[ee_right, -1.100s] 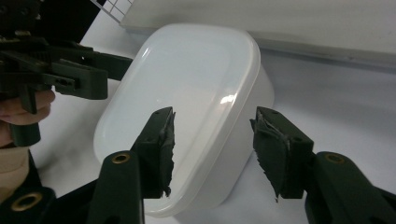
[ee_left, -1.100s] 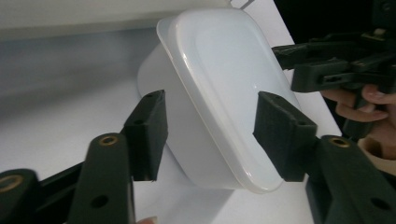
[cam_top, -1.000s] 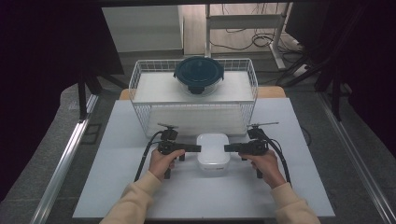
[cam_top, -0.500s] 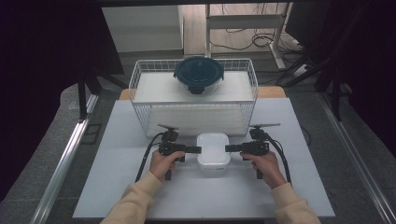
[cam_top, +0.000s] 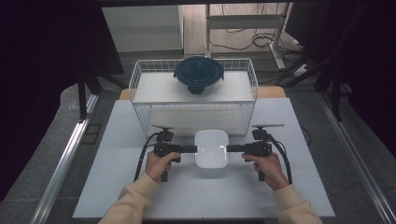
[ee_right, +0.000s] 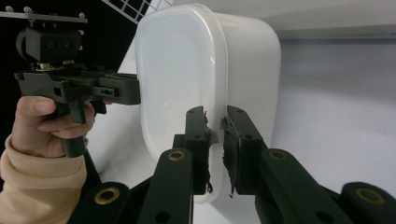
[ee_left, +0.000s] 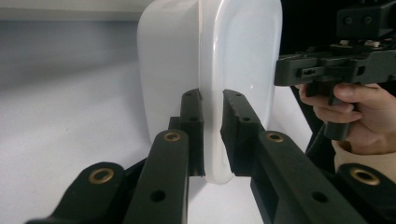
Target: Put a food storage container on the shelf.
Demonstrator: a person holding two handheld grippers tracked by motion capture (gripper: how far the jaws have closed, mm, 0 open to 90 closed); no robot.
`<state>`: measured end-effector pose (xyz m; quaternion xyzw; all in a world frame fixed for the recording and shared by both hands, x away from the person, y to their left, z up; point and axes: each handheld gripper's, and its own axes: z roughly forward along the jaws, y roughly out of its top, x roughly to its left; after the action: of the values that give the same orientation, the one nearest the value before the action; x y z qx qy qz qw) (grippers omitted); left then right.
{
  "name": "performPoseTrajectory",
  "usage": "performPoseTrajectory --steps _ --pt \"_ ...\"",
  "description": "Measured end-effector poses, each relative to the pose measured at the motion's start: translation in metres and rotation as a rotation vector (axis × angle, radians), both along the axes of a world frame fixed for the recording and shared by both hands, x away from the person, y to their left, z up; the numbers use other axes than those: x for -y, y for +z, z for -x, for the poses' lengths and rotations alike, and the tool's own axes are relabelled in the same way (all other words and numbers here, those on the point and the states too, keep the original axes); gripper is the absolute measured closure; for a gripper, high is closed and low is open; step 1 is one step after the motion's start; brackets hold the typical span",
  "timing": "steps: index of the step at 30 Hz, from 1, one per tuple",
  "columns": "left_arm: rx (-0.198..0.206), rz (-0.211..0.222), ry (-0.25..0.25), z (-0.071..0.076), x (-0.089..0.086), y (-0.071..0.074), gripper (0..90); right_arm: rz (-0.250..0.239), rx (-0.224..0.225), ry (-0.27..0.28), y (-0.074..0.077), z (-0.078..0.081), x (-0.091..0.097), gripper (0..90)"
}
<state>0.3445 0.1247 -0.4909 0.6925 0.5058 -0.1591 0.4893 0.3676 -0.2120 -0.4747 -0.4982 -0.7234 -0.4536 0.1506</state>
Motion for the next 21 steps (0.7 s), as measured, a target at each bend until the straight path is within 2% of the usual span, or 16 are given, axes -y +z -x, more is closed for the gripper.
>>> performPoseTrajectory --steps 14,21 --pt "0.056 -0.007 -0.009 0.008 -0.002 0.013 80.0 0.007 0.083 0.024 0.013 0.008 -0.002 79.3" --pt "0.082 -0.008 -0.011 0.011 -0.003 0.019 79.8 0.034 0.139 0.034 0.025 0.013 -0.004 79.3"
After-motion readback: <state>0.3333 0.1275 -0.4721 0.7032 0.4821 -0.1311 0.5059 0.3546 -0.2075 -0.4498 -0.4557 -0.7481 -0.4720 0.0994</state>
